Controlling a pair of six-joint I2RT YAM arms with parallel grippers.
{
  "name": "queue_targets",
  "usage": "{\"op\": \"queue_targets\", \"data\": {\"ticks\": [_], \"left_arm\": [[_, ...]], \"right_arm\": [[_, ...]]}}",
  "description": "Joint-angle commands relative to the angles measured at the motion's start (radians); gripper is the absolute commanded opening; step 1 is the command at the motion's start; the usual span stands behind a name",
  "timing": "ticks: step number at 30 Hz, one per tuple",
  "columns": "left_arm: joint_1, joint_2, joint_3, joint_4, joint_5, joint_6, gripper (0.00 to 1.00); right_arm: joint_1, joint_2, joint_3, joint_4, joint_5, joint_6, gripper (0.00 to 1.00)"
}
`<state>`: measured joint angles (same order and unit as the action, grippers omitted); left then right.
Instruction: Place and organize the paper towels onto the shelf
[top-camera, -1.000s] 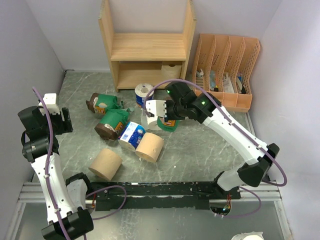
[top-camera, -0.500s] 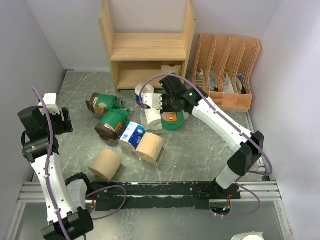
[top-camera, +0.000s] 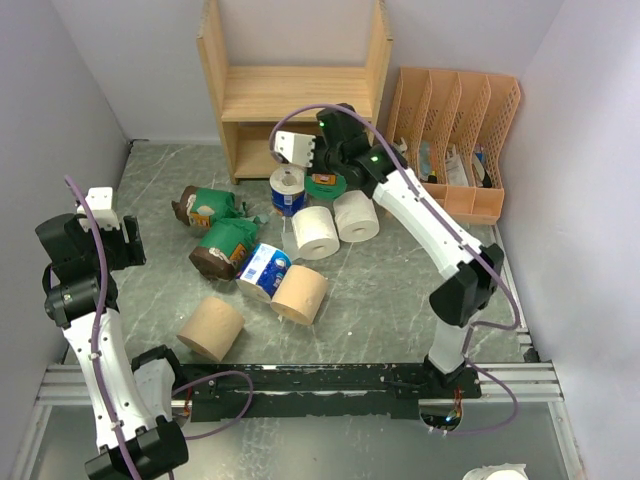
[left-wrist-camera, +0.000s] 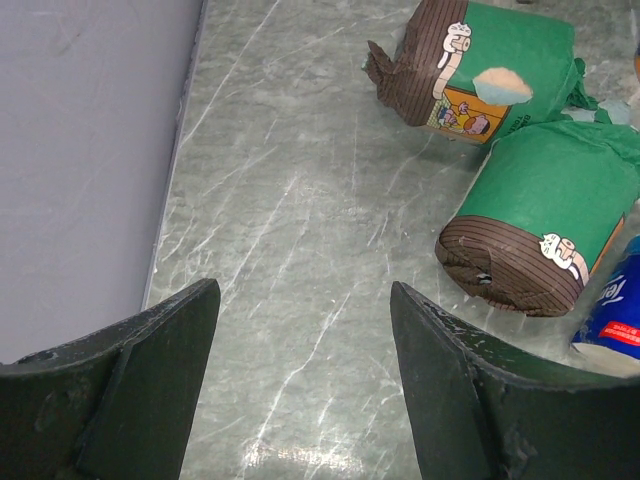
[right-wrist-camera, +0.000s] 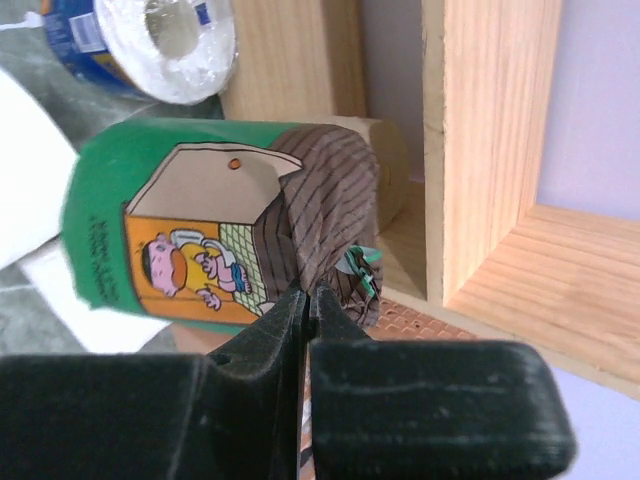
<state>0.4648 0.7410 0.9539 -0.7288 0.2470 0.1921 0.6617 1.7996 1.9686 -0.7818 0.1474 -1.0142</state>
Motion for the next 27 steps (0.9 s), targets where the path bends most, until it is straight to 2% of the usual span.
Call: {"op": "queue_targets", "data": {"ticks": [1, 12, 19, 27], "left_arm": [[0.005, -0.027, -0.009, 0.032, -0.001, -0.008, 0.8], [0.006, -0.039, -0.01, 0.033, 0.001, -0.009, 0.81], [0.005, -0.038, -0.01, 0.034, 0.0, -0.008, 0.8], [0.005, -0.034, -0.01, 0.033, 0.001, -0.008, 0.8]], "right_arm": [[-0.01, 0.071, -0.024, 0.202, 0.04, 0.003, 0.0], [-0.019, 0.179, -0.1, 0.54, 0.115, 0.019, 0.0], [-0.02, 0.213, -0.273, 0.966, 0.276, -0.078, 0.0], [-0.012, 0.326, -0.353, 1.302, 0.374, -0.113, 0.0]]}}
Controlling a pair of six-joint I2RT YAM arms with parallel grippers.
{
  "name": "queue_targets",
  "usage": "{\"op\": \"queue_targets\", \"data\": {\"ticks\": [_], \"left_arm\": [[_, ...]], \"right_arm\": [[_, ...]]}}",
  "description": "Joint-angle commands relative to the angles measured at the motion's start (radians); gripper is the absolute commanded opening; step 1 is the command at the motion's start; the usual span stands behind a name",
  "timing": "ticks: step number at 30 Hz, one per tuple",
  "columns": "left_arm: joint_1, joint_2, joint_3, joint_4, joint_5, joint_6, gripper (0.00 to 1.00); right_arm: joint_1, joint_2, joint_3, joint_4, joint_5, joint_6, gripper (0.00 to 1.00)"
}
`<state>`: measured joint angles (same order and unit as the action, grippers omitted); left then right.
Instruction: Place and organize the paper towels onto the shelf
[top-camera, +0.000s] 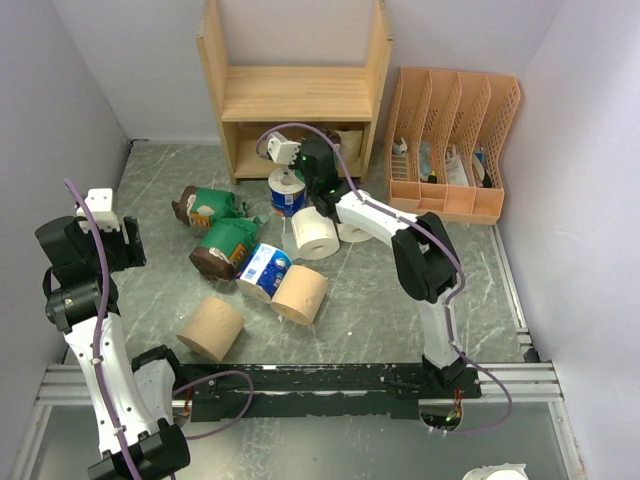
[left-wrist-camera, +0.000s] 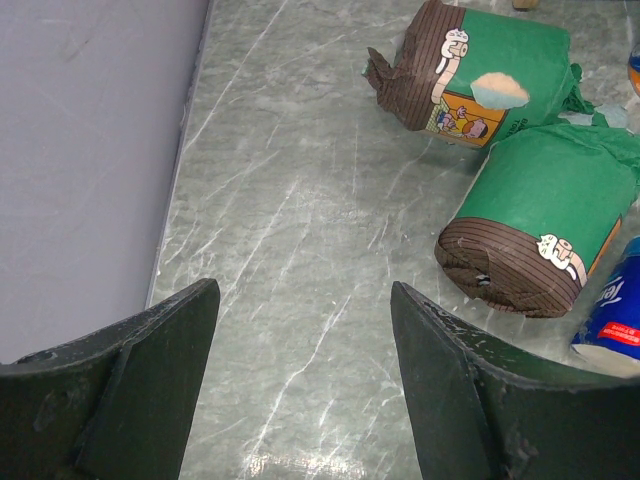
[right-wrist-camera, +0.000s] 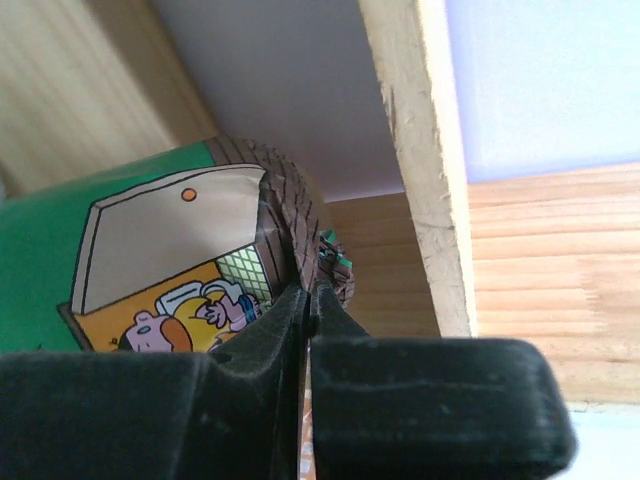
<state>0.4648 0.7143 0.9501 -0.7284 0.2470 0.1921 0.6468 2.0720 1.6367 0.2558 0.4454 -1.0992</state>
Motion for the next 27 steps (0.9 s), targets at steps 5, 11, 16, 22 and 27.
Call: {"op": "queue_targets", "data": {"ticks": [5, 11, 16, 22, 27], "left_arm": [[0.006, -0.009, -0.006, 0.033, 0.003, -0.008, 0.8], [0.005, -0.015, -0.007, 0.033, 0.003, -0.008, 0.81], [0.005, -0.016, -0.007, 0.034, 0.003, -0.007, 0.81], [0.005, -0.013, -0.007, 0.034, 0.005, -0.006, 0.81], [0.005, -0.011, -0.006, 0.033, 0.005, -0.006, 0.81]], "right_arm": [[0.007, 0.157, -0.009, 0.472, 0.125, -0.116, 0.0], [0.013, 0.248, 0.045, 0.67, 0.18, -0.221, 0.0], [0.013, 0.272, 0.071, 0.728, 0.204, -0.23, 0.0], [0.014, 0.339, 0.104, 0.9, 0.226, -0.348, 0.0], [0.019, 0.343, 0.139, 0.943, 0.216, -0.396, 0.0]]}}
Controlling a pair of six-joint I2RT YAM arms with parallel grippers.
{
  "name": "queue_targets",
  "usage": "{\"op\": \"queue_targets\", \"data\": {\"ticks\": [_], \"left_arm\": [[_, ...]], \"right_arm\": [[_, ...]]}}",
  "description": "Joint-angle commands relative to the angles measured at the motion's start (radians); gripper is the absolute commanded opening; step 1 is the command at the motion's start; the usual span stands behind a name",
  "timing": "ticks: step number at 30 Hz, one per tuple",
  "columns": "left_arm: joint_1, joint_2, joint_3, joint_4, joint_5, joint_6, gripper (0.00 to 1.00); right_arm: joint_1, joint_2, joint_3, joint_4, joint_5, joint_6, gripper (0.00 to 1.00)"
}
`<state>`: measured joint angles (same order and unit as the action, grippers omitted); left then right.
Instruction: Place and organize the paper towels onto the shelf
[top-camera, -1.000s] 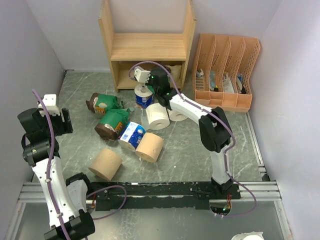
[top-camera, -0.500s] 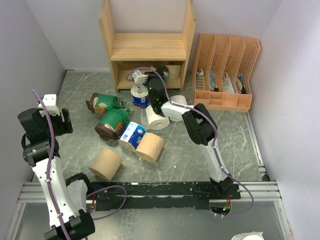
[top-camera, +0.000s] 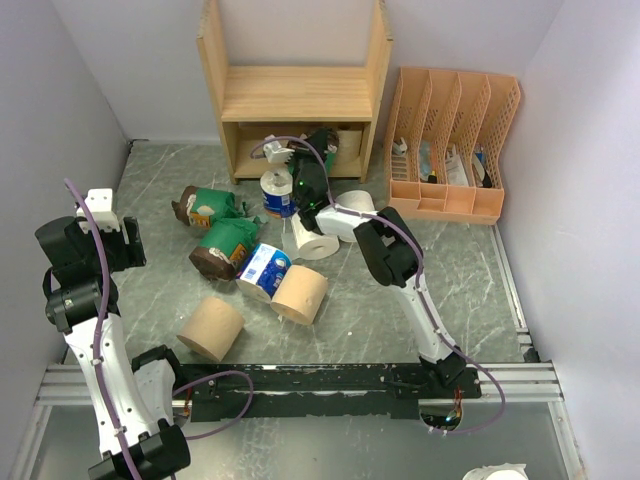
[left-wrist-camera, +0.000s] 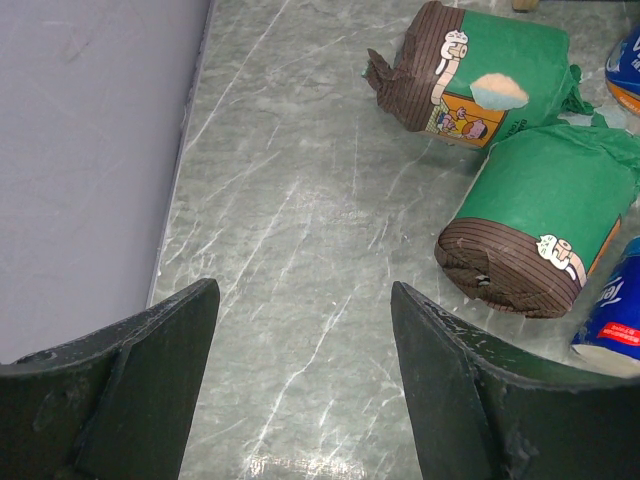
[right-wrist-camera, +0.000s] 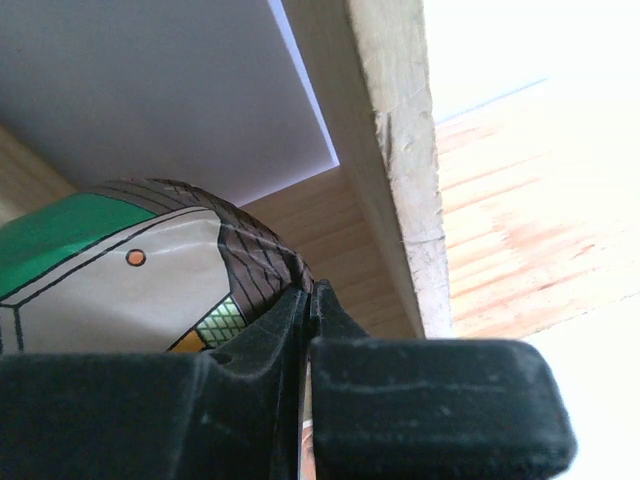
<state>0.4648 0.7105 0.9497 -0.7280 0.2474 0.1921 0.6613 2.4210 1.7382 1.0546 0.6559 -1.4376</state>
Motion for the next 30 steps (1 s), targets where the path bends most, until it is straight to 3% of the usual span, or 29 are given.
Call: {"op": "queue_targets", "data": {"ticks": [1, 15, 26, 30], "left_arm": [[0.005, -0.007, -0.006, 0.032, 0.005, -0.006, 0.81], [0.005, -0.032, -0.007, 0.036, -0.013, -0.012, 0.81], [0.004, -0.042, -0.008, 0.037, -0.012, -0.011, 0.81], [0.006, -0.046, -0.008, 0.037, -0.007, -0.009, 0.81]], "right_arm": [[0.005, -0.01, 0.038, 0.138, 0.006, -0.055, 0.0], [0.014, 0.051, -0.022, 0.334, -0.07, -0.18, 0.0], [-0.004, 0.187, 0.152, 0.261, -0.097, -0.164, 0.0], [0.004, 0.119, 0.069, 0.165, -0.043, -0.054, 0.0]]}}
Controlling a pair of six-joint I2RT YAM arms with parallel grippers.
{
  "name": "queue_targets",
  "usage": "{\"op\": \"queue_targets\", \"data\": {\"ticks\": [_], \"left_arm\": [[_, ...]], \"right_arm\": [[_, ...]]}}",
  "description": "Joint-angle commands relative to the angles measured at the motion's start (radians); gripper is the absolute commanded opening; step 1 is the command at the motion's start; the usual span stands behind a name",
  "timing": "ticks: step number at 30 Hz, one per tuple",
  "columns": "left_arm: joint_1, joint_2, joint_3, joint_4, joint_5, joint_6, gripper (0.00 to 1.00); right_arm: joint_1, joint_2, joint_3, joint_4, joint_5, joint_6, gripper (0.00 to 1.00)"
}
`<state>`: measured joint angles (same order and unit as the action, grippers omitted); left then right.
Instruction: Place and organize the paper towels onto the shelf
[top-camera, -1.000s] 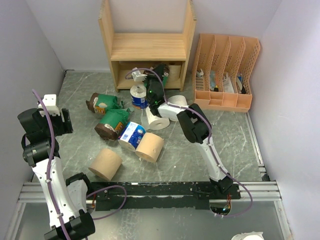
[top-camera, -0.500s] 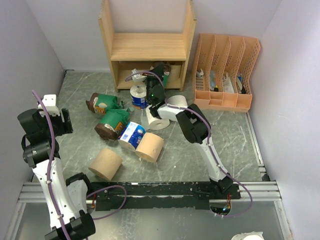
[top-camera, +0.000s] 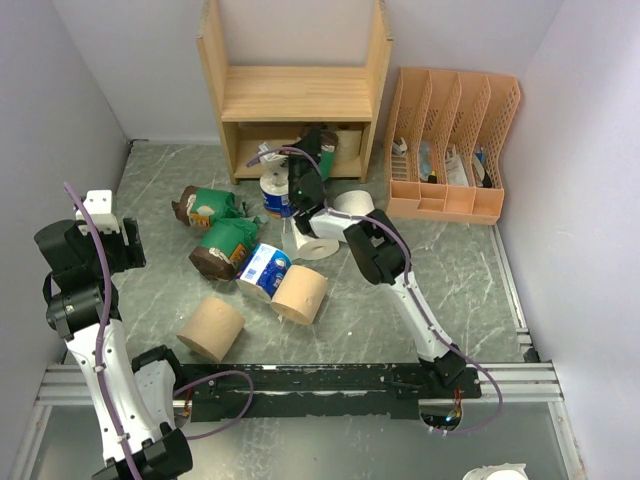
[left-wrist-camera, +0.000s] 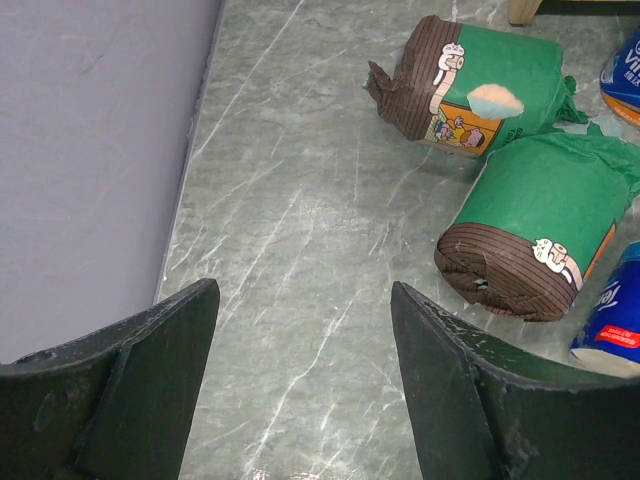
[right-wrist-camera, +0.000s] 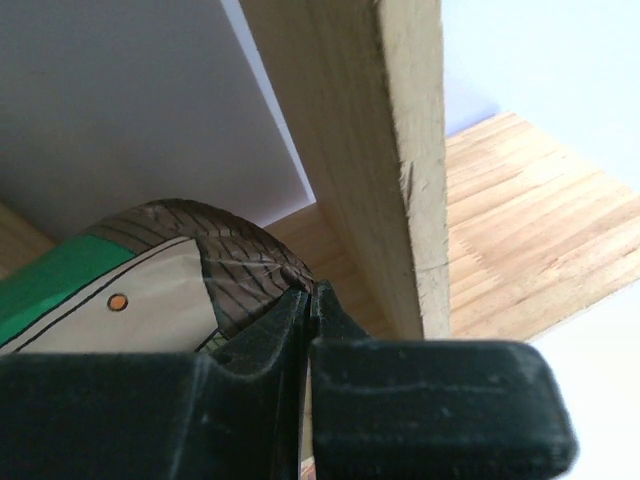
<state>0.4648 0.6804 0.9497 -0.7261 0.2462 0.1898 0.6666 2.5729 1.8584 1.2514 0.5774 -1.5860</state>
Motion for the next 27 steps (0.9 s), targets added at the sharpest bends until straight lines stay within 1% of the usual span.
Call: {"op": "queue_targets", "data": {"ticks": [1, 4, 7, 9, 11, 13, 15, 16, 20, 22, 25, 27], "left_arm": [[0.004, -0.016, -0.008, 0.034, -0.006, -0.006, 0.81], [0.004, -0.015, -0.009, 0.035, -0.002, -0.006, 0.81], [0.002, -0.016, -0.009, 0.037, 0.002, -0.004, 0.81], [0.002, -0.015, -0.008, 0.034, 0.005, -0.003, 0.81], [0.002, -0.017, -0.007, 0.033, 0.005, -0.003, 0.81], [0.003, -0.018, -0.008, 0.033, 0.004, -0.003, 0.81], [0.002, -0.019, -0.009, 0.034, 0.005, -0.003, 0.81], [0.003, -0.018, -0.009, 0.034, 0.005, -0.003, 0.81], [0.002, -0.013, -0.01, 0.035, 0.008, -0.002, 0.81], [0.002, -0.005, -0.01, 0.036, 0.006, -0.003, 0.81], [0.002, 0.006, -0.008, 0.033, 0.005, -0.003, 0.81], [0.003, 0.008, -0.008, 0.033, 0.007, -0.003, 0.81]], "right_arm": [[0.007, -0.075, -0.097, -0.041, 0.05, 0.117, 0.0], [0.035, -0.172, -0.242, -0.084, 0.077, 0.174, 0.0], [0.052, -0.241, -0.33, -0.213, 0.082, 0.258, 0.0], [0.054, -0.289, -0.361, -0.361, 0.056, 0.364, 0.0], [0.053, -0.337, -0.365, -0.553, 0.004, 0.505, 0.0], [0.045, -0.381, -0.347, -0.751, -0.075, 0.641, 0.05], [0.041, -0.412, -0.331, -0.894, -0.153, 0.72, 0.17], [0.038, -0.421, -0.327, -0.928, -0.177, 0.745, 0.24], [0.024, -0.426, -0.272, -1.094, -0.291, 0.807, 0.44], [0.013, -0.424, -0.247, -1.144, -0.335, 0.825, 0.54], [-0.003, -0.414, -0.199, -1.251, -0.427, 0.84, 0.65], [-0.008, -0.402, -0.165, -1.314, -0.48, 0.845, 0.68]]}}
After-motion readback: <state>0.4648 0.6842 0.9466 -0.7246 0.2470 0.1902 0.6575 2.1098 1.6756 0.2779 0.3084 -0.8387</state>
